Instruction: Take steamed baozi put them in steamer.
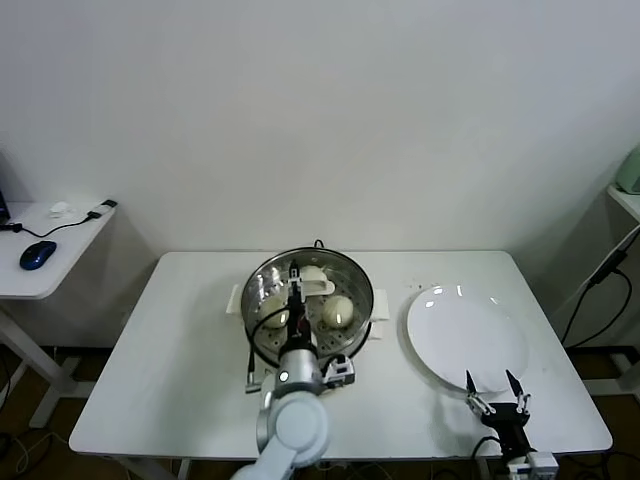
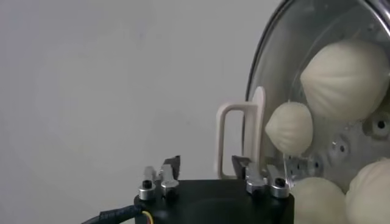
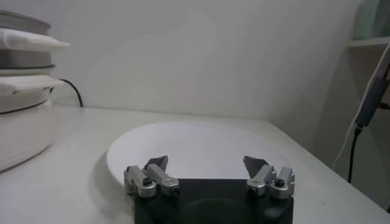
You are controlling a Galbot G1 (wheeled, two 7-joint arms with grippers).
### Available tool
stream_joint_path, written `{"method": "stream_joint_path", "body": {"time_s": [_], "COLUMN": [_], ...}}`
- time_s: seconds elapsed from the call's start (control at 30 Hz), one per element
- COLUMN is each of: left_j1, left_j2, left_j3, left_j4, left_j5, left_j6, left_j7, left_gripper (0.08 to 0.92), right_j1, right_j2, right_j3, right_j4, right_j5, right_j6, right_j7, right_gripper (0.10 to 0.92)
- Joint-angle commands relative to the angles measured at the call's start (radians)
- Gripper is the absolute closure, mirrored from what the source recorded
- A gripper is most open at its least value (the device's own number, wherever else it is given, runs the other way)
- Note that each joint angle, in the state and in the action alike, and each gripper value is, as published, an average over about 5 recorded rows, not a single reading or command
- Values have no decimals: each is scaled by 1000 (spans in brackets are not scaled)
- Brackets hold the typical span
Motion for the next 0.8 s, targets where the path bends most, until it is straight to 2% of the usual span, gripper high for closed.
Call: {"method": "stream_joint_path", "body": {"time_s": [0.03, 0.27, 0.5, 0.63, 0.73, 0.8], "left_j1": [-12, 26, 109, 181, 241, 289], "left_j2": [-11, 58, 117, 139, 141, 129], "left_j3": [-13, 15, -4, -104, -222, -326], "left_j4": [15, -120, -261, -330, -353, -361], "left_j5": [14, -85, -335, -607, -865, -1031], "left_j6": [3, -4, -78, -241, -408, -543], "left_j7": [-2, 4, -142, -307, -447, -496], "left_gripper": [373, 198, 177, 177, 177, 177], "right_j1": [-4, -17, -24, -22, -19, -16], "right_j2": [-14, -22, -9, 4, 10, 13], "right_j3": [0, 3, 11, 13, 13, 12], "right_j4": [9, 39, 76, 86, 86, 83], "right_j5": [24, 37, 11, 5, 1, -1], "right_j6": [-26, 12, 35, 46, 51, 52], "right_j7": [-4, 0, -6, -9, -8, -7], "right_gripper": [203, 203, 202, 203, 203, 202]}}
